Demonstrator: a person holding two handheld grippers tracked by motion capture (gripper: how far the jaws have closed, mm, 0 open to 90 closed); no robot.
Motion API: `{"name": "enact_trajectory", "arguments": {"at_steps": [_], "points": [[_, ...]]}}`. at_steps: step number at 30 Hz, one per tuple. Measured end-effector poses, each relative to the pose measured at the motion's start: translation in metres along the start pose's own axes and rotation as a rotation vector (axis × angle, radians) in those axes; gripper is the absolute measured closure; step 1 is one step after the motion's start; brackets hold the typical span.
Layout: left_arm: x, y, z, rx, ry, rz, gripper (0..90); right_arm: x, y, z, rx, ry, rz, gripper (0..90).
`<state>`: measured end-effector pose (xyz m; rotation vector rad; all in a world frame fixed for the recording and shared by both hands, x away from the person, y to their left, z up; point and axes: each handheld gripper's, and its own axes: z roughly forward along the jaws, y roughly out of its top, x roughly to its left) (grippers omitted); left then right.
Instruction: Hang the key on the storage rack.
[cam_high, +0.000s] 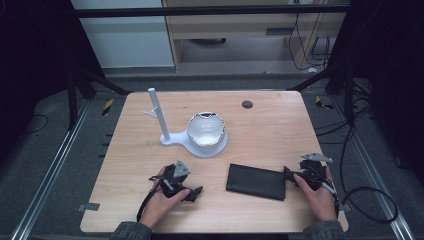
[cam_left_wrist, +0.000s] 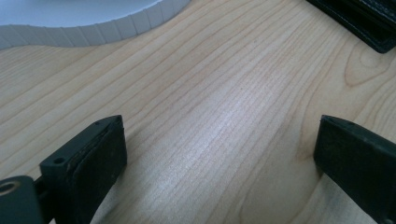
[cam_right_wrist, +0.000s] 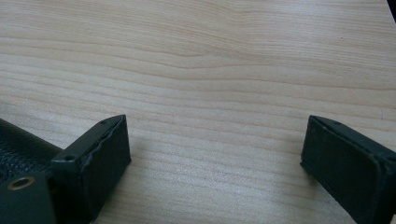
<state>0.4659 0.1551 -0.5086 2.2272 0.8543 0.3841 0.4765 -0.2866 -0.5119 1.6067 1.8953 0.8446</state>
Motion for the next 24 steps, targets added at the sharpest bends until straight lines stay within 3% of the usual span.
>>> {"name": "enact_trajectory", "arguments": {"at_steps": [4,8,11,16,17,21,24], "points": [[0.004,0.001,-0.007,0.028,-0.004,-0.003,3.8,0.000,0.000,0.000,0.000,0.000,-0.001,8.1],[0.008,0.004,-0.017,0.044,0.014,0.003,4.8,0.000,-0.001,-0.001,-0.001,-0.002,-0.004,8.0],[0.016,0.008,-0.029,0.087,0.048,0.018,4.9,0.000,-0.001,-0.001,-0.001,-0.002,-0.003,8.0],[0.026,0.014,-0.044,0.142,0.084,0.001,5.2,-0.001,-0.001,-0.001,-0.001,-0.001,-0.006,8.0],[0.032,0.016,-0.052,0.169,0.096,-0.020,5.2,0.000,-0.001,-0.002,0.000,0.001,-0.004,8.0],[0.040,0.018,-0.065,0.222,0.120,-0.021,5.2,0.000,-0.002,-0.002,0.000,0.001,-0.002,8.0],[0.043,0.017,-0.070,0.237,0.107,-0.038,6.2,0.000,-0.002,-0.002,0.001,0.001,-0.004,8.0]]}}
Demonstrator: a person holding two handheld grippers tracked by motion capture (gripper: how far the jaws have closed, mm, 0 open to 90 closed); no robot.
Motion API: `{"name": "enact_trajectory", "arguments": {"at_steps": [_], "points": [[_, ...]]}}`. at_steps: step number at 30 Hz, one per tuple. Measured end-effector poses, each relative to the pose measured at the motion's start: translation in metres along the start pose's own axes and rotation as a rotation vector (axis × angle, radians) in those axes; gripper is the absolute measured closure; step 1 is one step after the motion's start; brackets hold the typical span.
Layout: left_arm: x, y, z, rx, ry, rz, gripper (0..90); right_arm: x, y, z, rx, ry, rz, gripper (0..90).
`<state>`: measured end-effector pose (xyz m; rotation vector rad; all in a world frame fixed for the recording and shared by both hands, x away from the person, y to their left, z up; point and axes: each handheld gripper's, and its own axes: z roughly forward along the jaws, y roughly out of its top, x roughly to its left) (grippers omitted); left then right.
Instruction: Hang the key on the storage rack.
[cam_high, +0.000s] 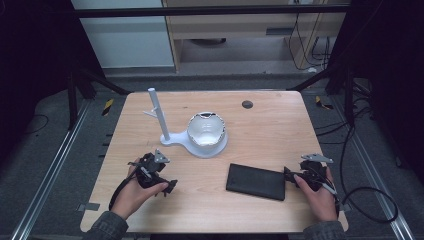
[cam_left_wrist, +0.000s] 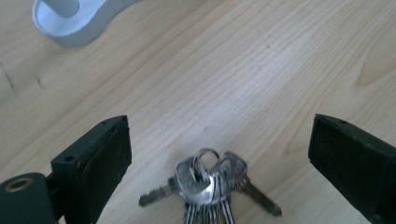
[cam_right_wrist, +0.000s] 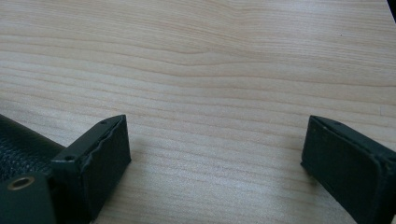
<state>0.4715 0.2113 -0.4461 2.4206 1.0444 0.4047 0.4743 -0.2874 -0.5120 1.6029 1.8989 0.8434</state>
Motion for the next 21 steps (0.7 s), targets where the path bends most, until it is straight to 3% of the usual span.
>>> {"name": "enact_trajectory", "arguments": {"at_steps": [1,7,15,21], "points": [[0.003,-0.002,-0.004,0.003,-0.010,-0.010,6.9,0.000,0.000,0.000,-0.001,0.000,0.001,8.0],[0.009,-0.008,-0.013,0.045,0.026,-0.001,10.3,0.000,0.000,0.000,0.000,0.000,0.001,8.0],[0.016,-0.014,-0.020,0.083,0.009,-0.019,21.2,0.000,0.000,0.000,-0.001,0.000,0.001,8.0],[0.014,-0.016,-0.020,0.107,0.002,-0.007,25.7,0.000,0.000,0.000,0.001,0.000,0.002,8.0]]}}
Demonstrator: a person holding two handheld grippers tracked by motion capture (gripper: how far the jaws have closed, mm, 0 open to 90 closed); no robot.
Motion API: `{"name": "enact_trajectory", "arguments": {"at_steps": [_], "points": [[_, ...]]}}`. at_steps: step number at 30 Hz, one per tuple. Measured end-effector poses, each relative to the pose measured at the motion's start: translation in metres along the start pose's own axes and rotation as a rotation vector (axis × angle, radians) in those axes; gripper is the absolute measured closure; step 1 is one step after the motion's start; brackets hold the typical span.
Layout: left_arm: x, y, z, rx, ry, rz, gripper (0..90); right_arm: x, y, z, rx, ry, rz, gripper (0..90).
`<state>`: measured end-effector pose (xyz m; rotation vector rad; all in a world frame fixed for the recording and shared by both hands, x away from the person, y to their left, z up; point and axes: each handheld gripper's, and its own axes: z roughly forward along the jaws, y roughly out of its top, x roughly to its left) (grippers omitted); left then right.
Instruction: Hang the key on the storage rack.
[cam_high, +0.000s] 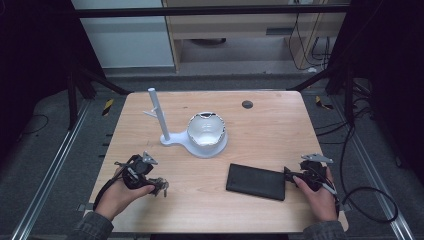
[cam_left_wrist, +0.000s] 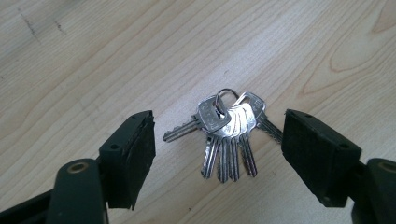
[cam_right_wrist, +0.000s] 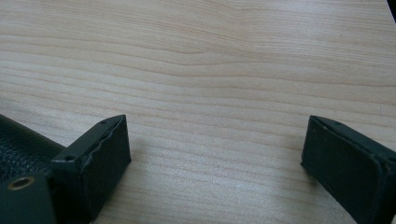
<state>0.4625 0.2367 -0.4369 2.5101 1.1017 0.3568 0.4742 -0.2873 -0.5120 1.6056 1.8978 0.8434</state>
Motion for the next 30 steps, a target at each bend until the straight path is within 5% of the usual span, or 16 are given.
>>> {"name": "enact_trajectory", "arguments": {"at_steps": [15,20,30], "points": [[0.000,-0.002,0.012,0.051,-0.013,-0.017,38.0,0.000,0.000,0.000,0.000,0.000,0.000,8.0],[0.003,-0.001,0.017,0.028,-0.030,0.054,43.3,0.000,0.000,0.000,0.000,0.000,0.000,8.0],[0.017,-0.005,0.025,0.031,-0.089,0.065,40.0,0.000,0.000,0.000,-0.001,-0.002,-0.001,8.0]]}}
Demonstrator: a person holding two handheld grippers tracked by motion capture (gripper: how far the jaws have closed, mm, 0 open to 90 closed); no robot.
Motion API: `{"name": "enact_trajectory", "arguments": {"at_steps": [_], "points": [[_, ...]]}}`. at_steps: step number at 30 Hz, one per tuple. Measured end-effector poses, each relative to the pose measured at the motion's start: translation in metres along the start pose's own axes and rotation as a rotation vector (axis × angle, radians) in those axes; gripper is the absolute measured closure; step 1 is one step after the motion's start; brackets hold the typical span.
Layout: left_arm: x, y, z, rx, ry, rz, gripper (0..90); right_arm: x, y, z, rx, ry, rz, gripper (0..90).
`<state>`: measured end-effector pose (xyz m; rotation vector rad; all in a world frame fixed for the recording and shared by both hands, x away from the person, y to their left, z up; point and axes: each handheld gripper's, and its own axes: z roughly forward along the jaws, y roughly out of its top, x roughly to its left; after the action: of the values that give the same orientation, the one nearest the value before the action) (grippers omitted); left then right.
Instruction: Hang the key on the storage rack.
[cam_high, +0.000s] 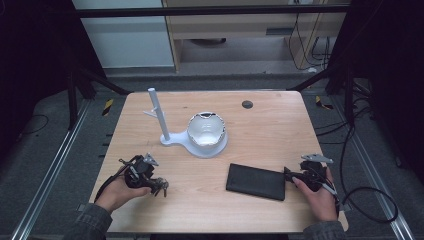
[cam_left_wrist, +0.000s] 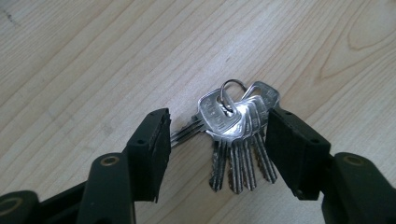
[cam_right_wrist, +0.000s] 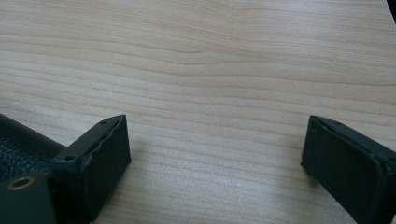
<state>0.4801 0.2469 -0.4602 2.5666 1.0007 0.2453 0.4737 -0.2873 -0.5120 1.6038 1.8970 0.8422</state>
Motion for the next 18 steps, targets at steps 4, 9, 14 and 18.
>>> {"name": "enact_trajectory", "arguments": {"at_steps": [4,9,14,18], "points": [[0.001,0.000,0.003,0.011,-0.013,0.011,37.4,0.000,0.000,0.000,-0.001,0.002,0.002,8.0],[0.003,0.002,0.009,0.029,-0.027,0.007,35.1,0.000,0.000,0.000,0.000,0.001,0.006,8.0],[0.004,0.001,0.011,0.036,-0.039,0.008,35.2,0.000,0.000,0.000,0.001,0.001,0.003,8.0],[0.002,-0.001,0.008,0.046,-0.043,0.007,43.5,0.000,0.000,0.000,0.001,0.001,0.003,8.0]]}}
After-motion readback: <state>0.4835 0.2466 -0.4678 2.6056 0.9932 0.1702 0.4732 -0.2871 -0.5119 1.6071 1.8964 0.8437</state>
